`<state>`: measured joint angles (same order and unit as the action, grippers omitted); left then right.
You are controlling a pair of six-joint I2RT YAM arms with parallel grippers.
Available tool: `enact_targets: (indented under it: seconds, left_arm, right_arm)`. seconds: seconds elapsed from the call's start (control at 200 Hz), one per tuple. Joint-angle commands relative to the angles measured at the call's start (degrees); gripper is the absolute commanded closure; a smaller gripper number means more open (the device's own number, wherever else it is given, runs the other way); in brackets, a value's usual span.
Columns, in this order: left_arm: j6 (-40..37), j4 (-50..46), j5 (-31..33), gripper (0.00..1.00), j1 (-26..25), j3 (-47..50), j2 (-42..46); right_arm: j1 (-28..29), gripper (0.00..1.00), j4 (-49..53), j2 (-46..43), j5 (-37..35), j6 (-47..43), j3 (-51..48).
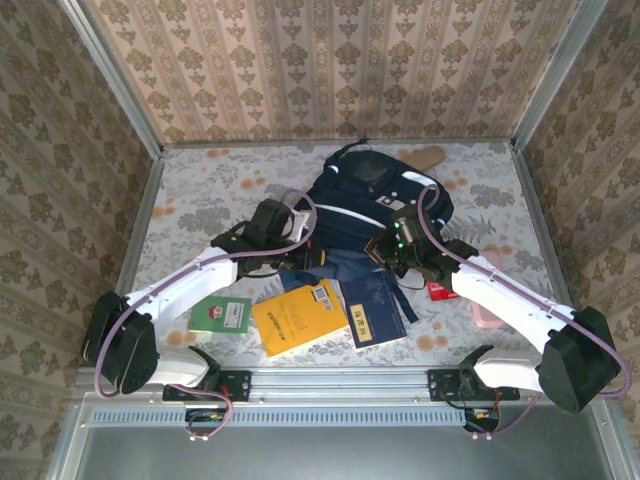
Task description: Pack books, pencil case, and school supplies into a backpack
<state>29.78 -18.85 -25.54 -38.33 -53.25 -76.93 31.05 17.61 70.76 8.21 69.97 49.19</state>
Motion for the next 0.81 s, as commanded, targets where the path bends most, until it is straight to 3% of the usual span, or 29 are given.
enact_targets:
  seconds: [0.0, 0.395, 0.535, 0.67, 0.745, 0.8]
  left_arm:
    - [-1.62, -1.63, 1.53, 1.00, 3.43, 1.30, 2.74]
    - [-1.42, -1.34, 5.60, 1.00, 10.96, 3.81, 2.69]
    - [0.28, 4.08, 2.26, 1.00, 10.11, 6.49, 5.87]
    - [-0.66, 5.76, 4.36, 1.00, 4.02, 8.44, 9.33]
    - [-0.51, 7.57, 5.25, 1.00, -0.14, 9.26, 10.50]
    - [-0.42, 9.25, 5.96, 1.00, -3.00, 9.65, 10.99]
  right_arm:
    - [-2.23, 1.00, 3.82, -1.54, -0.34, -5.87, 1.27]
    - [-5.75, 1.00, -1.06, -1.56, 9.59, -14.70, 3.25]
    - [-8.90, 1.00, -2.80, 1.42, 15.64, -20.34, 7.55]
    - [-9.65, 1.00, 0.43, 6.06, 16.71, -24.84, 14.84]
    - [-9.86, 0.90, 1.84, 8.11, 14.49, -25.15, 17.57]
    - [-9.94, 0.74, 3.06, 9.75, 13.05, -24.99, 19.05]
